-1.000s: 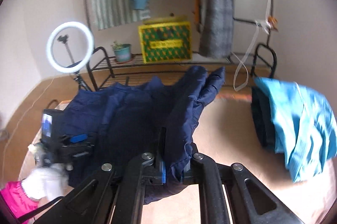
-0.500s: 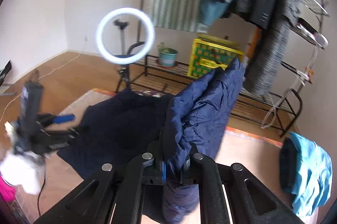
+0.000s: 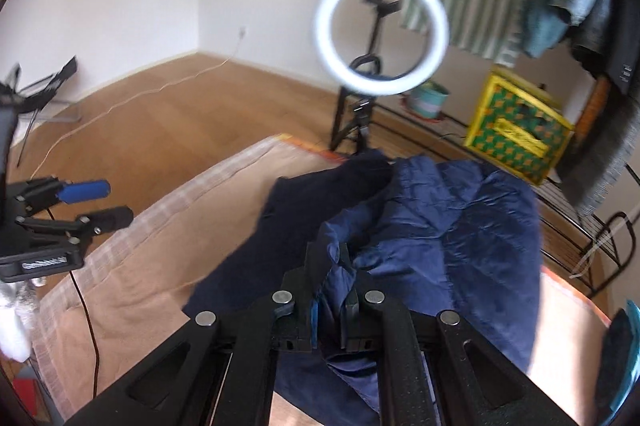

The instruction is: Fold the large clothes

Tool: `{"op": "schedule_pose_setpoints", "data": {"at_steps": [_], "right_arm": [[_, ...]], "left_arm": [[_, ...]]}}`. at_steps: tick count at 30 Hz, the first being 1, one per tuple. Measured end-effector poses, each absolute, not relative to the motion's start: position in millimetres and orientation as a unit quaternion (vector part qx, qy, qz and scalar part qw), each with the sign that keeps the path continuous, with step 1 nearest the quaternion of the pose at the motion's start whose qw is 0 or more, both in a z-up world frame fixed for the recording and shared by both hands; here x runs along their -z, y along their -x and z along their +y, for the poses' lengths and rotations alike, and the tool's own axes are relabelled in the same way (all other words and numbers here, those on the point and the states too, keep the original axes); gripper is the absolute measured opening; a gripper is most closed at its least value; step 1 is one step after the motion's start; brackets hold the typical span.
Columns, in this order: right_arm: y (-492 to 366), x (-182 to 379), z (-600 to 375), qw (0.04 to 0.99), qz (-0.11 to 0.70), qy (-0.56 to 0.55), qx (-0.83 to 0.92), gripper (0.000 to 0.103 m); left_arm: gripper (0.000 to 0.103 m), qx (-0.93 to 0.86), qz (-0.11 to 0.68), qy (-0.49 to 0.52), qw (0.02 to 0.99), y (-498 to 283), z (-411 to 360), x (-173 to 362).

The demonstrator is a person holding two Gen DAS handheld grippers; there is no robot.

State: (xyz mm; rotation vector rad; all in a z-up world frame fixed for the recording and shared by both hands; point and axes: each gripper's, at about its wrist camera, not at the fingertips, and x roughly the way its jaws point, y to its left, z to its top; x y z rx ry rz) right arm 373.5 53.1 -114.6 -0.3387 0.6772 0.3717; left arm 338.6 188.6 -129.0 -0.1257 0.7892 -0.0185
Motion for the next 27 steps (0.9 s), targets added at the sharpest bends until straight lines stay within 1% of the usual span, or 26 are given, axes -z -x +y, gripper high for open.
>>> {"op": "schedule_pose_setpoints", "data": {"at_steps": [10, 14, 17, 18, 19, 20, 22, 23, 24, 26, 27], "right_arm": [[-377.3, 177.9, 123.4, 0.879, 0.359, 0.198, -0.242, 0.004], [-381.1, 184.4, 121.7, 0.869, 0.376, 0.184, -0.265, 0.006], [-374.4, 178.6, 117.7, 0.867, 0.374, 0.179, -0.276, 0.016], [-373.3, 176.0, 116.6, 0.866, 0.372, 0.18, -0.28, 0.026], [-371.1, 173.4, 116.5, 0.867, 0.367, 0.183, -0.281, 0.029], [-369.6, 171.6, 117.4, 0.868, 0.365, 0.187, -0.281, 0.032], [-364.1, 164.6, 117.1, 0.867, 0.364, 0.183, -0.287, 0.035], [-361.8, 161.3, 115.9, 0.867, 0.363, 0.18, -0.29, 0.041], [-357.5, 155.5, 113.0, 0.868, 0.361, 0.177, -0.293, 0.05], [-349.5, 141.1, 103.4, 0.872, 0.348, 0.169, -0.301, 0.055], [-346.1, 131.8, 94.1, 0.874, 0.343, 0.162, -0.304, 0.055]], "left_arm": [[0.06, -0.023, 0.371, 0.062, 0.926, -344.9, 215.0, 124.1], [0.06, -0.031, 0.369, 0.071, 0.926, -347.7, 223.6, 121.7], [0.06, -0.029, 0.368, 0.066, 0.927, -348.1, 222.4, 119.0], [0.06, -0.029, 0.367, 0.066, 0.927, -348.0, 221.7, 118.2], [0.06, -0.028, 0.366, 0.067, 0.928, -348.9, 220.3, 117.2], [0.06, -0.026, 0.366, 0.067, 0.928, -349.2, 220.0, 116.4], [0.06, -0.024, 0.364, 0.071, 0.928, -350.6, 218.2, 113.7], [0.06, -0.023, 0.363, 0.072, 0.929, -351.7, 218.2, 112.0], [0.06, -0.021, 0.362, 0.075, 0.929, -352.5, 217.6, 109.6], [0.06, -0.018, 0.359, 0.078, 0.93, -353.4, 215.2, 104.7], [0.06, -0.015, 0.358, 0.081, 0.93, -354.1, 212.6, 102.3]]}}
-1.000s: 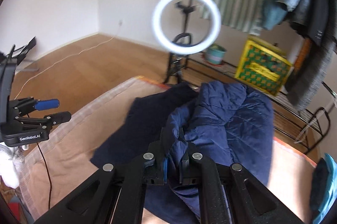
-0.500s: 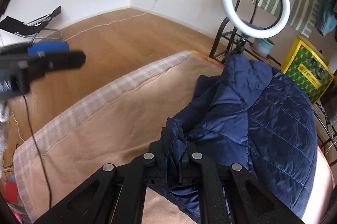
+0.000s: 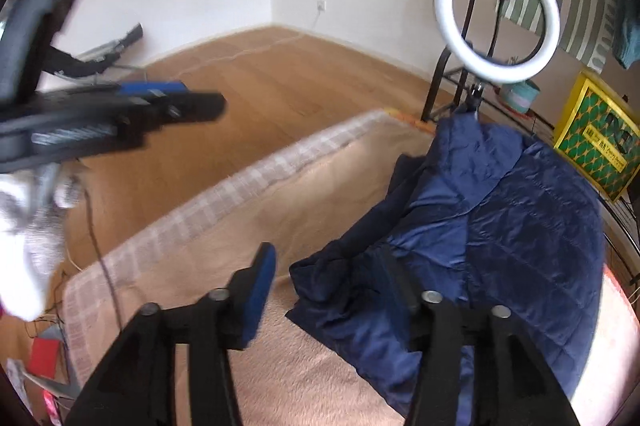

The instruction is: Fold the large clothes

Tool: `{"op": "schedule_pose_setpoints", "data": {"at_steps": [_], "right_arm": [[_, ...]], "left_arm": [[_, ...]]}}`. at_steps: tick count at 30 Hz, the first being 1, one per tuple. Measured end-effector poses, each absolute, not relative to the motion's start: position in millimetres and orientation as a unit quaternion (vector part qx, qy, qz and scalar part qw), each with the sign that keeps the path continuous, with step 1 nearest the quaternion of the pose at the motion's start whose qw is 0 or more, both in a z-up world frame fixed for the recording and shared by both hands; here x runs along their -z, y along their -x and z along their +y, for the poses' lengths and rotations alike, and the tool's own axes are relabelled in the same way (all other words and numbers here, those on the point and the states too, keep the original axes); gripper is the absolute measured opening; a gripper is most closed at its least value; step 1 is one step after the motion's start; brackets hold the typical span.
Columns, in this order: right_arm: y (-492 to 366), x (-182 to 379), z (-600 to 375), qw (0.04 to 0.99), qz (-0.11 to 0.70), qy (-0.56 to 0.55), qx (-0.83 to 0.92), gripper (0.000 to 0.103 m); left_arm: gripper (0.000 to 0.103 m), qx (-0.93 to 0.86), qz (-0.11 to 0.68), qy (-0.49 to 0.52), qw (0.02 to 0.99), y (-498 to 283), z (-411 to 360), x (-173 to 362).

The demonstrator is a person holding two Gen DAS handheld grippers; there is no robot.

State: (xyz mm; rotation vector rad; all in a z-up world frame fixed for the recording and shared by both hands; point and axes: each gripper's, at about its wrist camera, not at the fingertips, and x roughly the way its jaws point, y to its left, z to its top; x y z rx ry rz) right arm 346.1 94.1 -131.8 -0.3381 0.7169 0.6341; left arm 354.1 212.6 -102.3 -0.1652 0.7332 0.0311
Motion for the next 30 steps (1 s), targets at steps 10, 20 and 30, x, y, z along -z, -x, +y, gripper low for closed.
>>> {"op": "schedule_pose_setpoints", "data": {"at_steps": [10, 20, 30], "right_arm": [[-386.7, 95.8, -51.4, 0.91, 0.344, 0.091, -0.216, 0.034], [-458.8, 172.7, -88.7, 0.889, 0.408, 0.097, -0.181, 0.037], [-469.7, 184.9, -97.9, 0.87, 0.433, 0.096, -0.214, 0.034]], "left_arm": [[0.06, 0.079, 0.368, 0.048, 0.925, -399.1, 116.5, 98.5], [0.06, 0.099, 0.453, -0.022, 0.886, -439.2, 56.9, 180.1], [0.067, 0.111, 0.445, -0.007, 0.888, -423.8, 68.5, 186.1]]}}
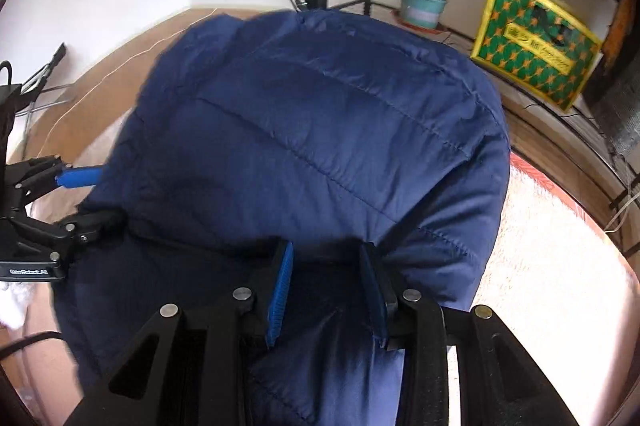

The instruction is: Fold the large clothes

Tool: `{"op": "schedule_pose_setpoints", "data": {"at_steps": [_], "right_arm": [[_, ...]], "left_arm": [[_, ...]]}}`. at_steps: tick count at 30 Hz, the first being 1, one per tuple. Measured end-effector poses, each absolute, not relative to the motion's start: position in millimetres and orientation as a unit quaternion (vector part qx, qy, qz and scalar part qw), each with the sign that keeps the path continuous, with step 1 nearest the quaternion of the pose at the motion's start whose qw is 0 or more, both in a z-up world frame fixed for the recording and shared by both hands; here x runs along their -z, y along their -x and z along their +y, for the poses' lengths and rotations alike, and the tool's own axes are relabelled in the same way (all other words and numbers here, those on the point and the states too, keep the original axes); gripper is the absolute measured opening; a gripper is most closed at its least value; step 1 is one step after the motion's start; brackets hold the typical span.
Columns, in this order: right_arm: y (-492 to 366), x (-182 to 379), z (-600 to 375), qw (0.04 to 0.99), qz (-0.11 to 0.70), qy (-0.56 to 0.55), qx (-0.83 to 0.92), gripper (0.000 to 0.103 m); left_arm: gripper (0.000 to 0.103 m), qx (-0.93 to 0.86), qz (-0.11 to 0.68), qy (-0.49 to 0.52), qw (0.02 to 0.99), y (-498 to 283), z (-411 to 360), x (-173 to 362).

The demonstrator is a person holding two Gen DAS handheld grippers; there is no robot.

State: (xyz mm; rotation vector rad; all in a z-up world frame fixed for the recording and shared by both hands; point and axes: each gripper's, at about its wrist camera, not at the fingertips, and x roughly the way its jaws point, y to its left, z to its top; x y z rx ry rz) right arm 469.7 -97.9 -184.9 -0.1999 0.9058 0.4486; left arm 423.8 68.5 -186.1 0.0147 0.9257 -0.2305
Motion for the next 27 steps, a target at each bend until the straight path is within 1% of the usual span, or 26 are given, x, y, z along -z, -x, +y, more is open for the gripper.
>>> {"op": "schedule_pose_setpoints", "data": {"at_steps": [1, 4, 8, 13, 18, 22, 27], "right_arm": [[-472.5, 172.3, -105.1, 0.877, 0.42, 0.074, -0.222, 0.034], [-492.6, 143.4, -118.2, 0.903, 0.375, 0.058, -0.203, 0.034], [-537.3, 137.5, -120.0, 0.911, 0.373, 0.049, -0.169, 0.034], [-578.2, 162.2, -103.4, 0.908, 0.396, 0.07, -0.119, 0.034], [-592.0, 175.2, -97.5, 0.905, 0.405, 0.081, -0.106, 0.034], [-596.4, 182.1, -92.4, 0.9, 0.414, 0.092, -0.102, 0.035], [-597.0, 187.0, -84.2, 0.894, 0.422, 0.12, -0.092, 0.035]], "left_arm": [[0.067, 0.118, 0.432, 0.003, 0.894, -420.7, 71.9, 173.4], [0.067, 0.125, 0.395, 0.008, 0.91, -423.7, 76.6, 142.2], [0.067, 0.115, 0.393, 0.018, 0.912, -458.7, 83.8, 129.2], [0.067, 0.084, 0.415, -0.001, 0.906, -505.8, 82.1, 154.5], [0.067, 0.076, 0.439, -0.001, 0.895, -521.1, 82.2, 188.9], [0.067, 0.077, 0.446, 0.007, 0.891, -524.1, 86.1, 200.7], [0.068, 0.081, 0.46, 0.026, 0.884, -528.5, 91.5, 203.3]]}}
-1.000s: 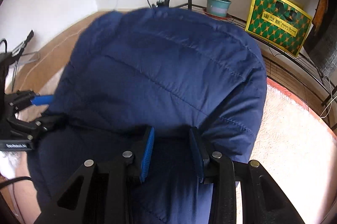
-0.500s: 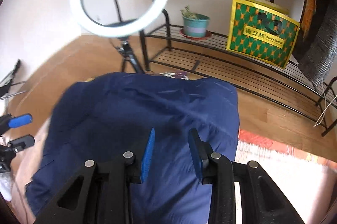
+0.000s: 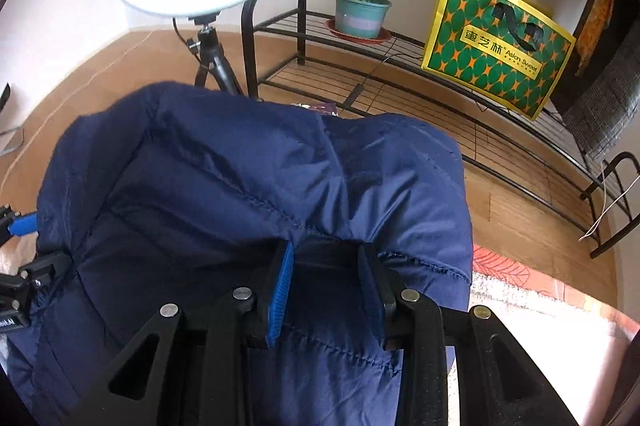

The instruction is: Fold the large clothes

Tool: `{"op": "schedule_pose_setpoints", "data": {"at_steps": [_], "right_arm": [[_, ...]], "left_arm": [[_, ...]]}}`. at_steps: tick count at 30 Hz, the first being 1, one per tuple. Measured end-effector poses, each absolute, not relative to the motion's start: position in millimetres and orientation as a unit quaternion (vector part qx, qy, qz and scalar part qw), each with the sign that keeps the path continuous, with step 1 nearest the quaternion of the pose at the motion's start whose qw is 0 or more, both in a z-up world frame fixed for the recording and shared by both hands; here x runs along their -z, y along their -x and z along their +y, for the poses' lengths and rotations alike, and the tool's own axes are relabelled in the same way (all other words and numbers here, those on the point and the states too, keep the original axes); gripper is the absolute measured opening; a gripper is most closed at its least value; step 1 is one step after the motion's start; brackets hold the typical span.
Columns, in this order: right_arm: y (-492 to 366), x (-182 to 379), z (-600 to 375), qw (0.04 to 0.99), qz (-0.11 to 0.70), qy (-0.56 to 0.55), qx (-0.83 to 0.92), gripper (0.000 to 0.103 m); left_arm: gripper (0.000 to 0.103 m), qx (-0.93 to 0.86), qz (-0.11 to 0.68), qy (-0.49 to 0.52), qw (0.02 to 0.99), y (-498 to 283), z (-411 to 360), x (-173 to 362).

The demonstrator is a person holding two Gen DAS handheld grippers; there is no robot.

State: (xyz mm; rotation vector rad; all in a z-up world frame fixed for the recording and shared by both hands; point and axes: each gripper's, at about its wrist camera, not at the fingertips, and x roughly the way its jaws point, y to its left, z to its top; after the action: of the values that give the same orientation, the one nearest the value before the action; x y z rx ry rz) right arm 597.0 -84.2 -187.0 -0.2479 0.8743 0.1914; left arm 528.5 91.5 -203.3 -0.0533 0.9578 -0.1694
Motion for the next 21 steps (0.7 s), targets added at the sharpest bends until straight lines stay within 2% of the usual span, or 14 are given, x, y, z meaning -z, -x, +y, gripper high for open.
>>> {"op": "schedule_pose_setpoints", "data": {"at_steps": [5, 7, 13, 15, 17, 21], "right_arm": [[-591.2, 181.4, -80.9, 0.894, 0.417, 0.137, -0.086, 0.034], [-583.7, 172.1, -86.3, 0.899, 0.408, 0.129, -0.091, 0.039], [-547.1, 143.0, -133.3, 0.92, 0.359, 0.043, -0.15, 0.074], [-536.2, 143.5, -152.0, 0.917, 0.362, 0.005, -0.169, 0.097], [-528.6, 149.4, -166.6, 0.908, 0.376, -0.025, -0.184, 0.101], [-521.0, 172.0, -190.2, 0.877, 0.417, -0.087, -0.222, 0.1]], "left_arm": [[0.068, 0.085, 0.458, 0.046, 0.884, -525.1, 101.3, 193.7], [0.068, 0.095, 0.45, 0.069, 0.885, -521.2, 112.3, 187.0], [0.069, 0.148, 0.45, 0.2, 0.857, -521.0, 169.4, 181.8], [0.072, 0.169, 0.453, 0.278, 0.83, -525.3, 194.6, 190.5], [0.072, 0.19, 0.459, 0.335, 0.801, -531.0, 209.2, 201.6], [0.072, 0.206, 0.474, 0.375, 0.769, -537.2, 215.7, 224.0]]}}
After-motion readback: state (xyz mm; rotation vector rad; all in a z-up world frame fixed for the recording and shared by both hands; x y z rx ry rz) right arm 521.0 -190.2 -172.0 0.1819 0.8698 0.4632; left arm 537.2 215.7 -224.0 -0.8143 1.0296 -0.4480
